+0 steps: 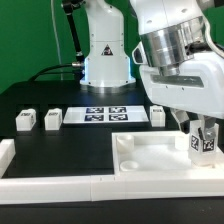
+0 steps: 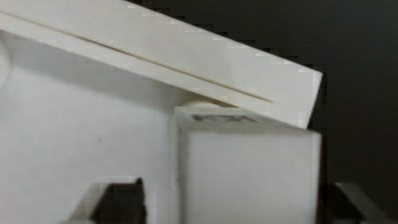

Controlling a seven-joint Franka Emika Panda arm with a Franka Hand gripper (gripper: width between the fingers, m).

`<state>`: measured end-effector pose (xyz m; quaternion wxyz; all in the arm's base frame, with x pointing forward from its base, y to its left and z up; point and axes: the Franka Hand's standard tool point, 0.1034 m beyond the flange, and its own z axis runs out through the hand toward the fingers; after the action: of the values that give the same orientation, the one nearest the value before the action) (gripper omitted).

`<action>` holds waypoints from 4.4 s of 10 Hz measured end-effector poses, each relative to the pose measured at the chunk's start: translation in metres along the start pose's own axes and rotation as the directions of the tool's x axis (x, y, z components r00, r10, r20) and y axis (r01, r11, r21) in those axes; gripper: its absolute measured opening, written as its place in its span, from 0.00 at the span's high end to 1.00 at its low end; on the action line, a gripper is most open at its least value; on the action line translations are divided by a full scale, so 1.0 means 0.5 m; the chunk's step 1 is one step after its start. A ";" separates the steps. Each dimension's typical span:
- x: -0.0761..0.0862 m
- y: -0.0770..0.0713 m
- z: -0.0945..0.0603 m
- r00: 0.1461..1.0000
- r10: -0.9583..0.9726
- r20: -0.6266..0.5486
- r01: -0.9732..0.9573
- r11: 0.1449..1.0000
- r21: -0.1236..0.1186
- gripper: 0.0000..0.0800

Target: Assemble square table

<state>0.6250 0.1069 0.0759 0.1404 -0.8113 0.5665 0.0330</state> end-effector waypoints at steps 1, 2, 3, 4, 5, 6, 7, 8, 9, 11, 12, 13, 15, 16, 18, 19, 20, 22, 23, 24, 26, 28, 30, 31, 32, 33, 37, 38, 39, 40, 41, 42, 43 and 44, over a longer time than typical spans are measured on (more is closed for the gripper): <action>-0.003 -0.003 0.002 0.972 -0.235 -0.018 0.235 0.972 -0.010 0.36; -0.012 -0.002 0.007 0.925 -0.381 -0.014 0.380 0.925 -0.023 0.22; -0.019 -0.001 0.007 0.881 -0.472 -0.002 0.472 0.881 -0.041 0.20; -0.016 -0.003 0.006 0.844 -0.536 -0.003 0.536 0.844 -0.040 0.20; -0.015 -0.002 0.006 0.804 -0.595 0.000 0.594 0.803 -0.040 0.19; -0.015 -0.003 0.006 0.738 -0.675 0.000 0.675 0.737 -0.049 0.19; -0.013 -0.009 0.002 0.569 -0.822 0.001 0.820 0.568 -0.078 0.19; -0.010 -0.019 -0.004 0.417 -0.909 0.009 0.906 0.414 -0.091 0.19; -0.012 -0.028 -0.005 0.310 -0.951 0.015 0.947 0.308 -0.097 0.19; -0.014 -0.028 -0.003 0.289 -0.957 0.008 0.953 0.287 -0.101 0.33; -0.013 -0.028 -0.003 0.289 -0.957 0.008 0.953 0.286 -0.101 0.50; -0.011 -0.027 -0.003 0.304 -0.953 0.007 0.948 0.302 -0.103 0.50; -0.003 -0.025 -0.005 0.461 -0.887 -0.012 0.882 0.460 -0.107 0.63; -0.001 -0.025 -0.005 0.531 -0.847 -0.022 0.841 0.530 -0.106 0.63; 0.006 -0.024 -0.007 0.710 -0.703 -0.048 0.697 0.710 -0.100 0.63; 0.012 -0.021 -0.008 0.808 -0.586 -0.054 0.582 0.809 -0.083 0.63; 0.017 -0.018 -0.009 0.887 -0.460 -0.054 0.456 0.888 -0.065 0.63; 0.011 -0.008 -0.005 0.985 -0.168 -0.037 0.166 0.985 -0.056 0.63; 0.014 -0.006 -0.005 0.997 -0.071 -0.027 0.070 0.997 -0.042 0.63; 0.014 -0.004 -0.005 0.999 0.035 -0.017 -0.035 0.999 -0.030 0.63; 0.011 -0.001 -0.004 0.987 0.163 -0.015 -0.163 0.986 -0.019 0.63; 0.007 -0.001 -0.001 0.997 0.070 -0.021 -0.070 0.997 -0.031 0.52; -0.026 -0.013 0.009 0.957 -0.289 -0.038 0.284 0.954 -0.099 0.35; -0.026 -0.018 0.008 0.923 -0.384 -0.028 0.379 0.920 -0.099 0.22; -0.022 -0.016 0.008 0.904 -0.427 -0.025 0.422 0.901 -0.100 0.20; -0.022 -0.016 0.009 0.871 -0.491 -0.019 0.486 0.868 -0.103 0.20; -0.019 -0.021 0.016 0.446 -0.893 0.056 0.887 0.433 -0.160 0.19; -0.018 -0.021 0.016 0.463 -0.885 0.053 0.879 0.450 -0.160 0.33; -0.019 -0.021 0.016 0.477 -0.878 0.050 0.871 0.464 -0.161 0.33; -0.019 -0.021 0.016 0.487 -0.872 0.048 0.865 0.475 -0.161 0.50; -0.015 -0.018 0.016 0.539 -0.841 0.039 0.833 0.527 -0.167 0.50; -0.013 -0.017 0.016 0.595 -0.803 0.028 0.795 0.583 -0.169 0.63; -0.012 -0.017 0.016 0.643 -0.766 0.017 0.757 0.631 -0.171 0.63; -0.011 -0.018 0.015 0.714 -0.701 0.000 0.691 0.703 -0.168 0.63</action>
Offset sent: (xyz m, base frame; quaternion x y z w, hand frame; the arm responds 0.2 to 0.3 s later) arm 0.0000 0.0000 0.0000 0.0000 0.0000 -0.1938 0.9810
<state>0.6321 0.1166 0.0713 0.0604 -0.9740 0.2185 -0.0044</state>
